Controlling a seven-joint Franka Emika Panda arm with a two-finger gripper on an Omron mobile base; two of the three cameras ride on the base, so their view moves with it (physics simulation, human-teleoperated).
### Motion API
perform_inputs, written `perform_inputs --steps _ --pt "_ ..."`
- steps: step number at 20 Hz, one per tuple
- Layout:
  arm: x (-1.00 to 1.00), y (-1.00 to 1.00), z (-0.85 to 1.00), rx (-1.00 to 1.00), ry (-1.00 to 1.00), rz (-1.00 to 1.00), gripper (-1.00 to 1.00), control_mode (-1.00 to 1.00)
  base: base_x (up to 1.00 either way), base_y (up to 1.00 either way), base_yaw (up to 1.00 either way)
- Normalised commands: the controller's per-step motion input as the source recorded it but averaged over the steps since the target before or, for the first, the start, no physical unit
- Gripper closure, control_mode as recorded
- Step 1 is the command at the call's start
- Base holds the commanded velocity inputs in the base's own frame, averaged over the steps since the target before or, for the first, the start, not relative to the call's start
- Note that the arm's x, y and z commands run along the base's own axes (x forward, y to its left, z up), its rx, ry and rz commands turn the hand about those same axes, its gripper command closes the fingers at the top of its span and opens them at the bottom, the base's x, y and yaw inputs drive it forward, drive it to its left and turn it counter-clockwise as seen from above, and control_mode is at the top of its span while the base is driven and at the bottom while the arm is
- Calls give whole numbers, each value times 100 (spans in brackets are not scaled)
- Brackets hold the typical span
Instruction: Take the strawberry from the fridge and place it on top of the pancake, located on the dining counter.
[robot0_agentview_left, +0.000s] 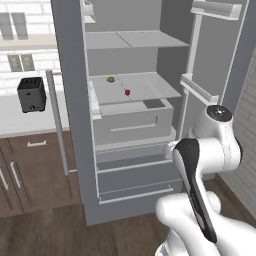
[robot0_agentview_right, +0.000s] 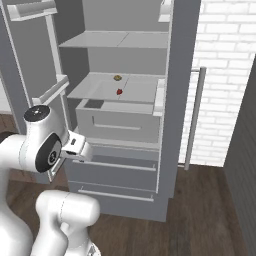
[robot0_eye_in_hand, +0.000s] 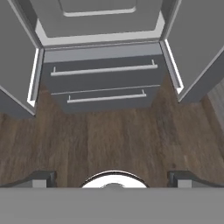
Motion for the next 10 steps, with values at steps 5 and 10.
perform_inputs --steps 5,10 --pt "-1 0 -3 0 4 1 -100 -100 0 0 0" --pt "0 0 0 0 0 0 -100 -100 0 0 0"
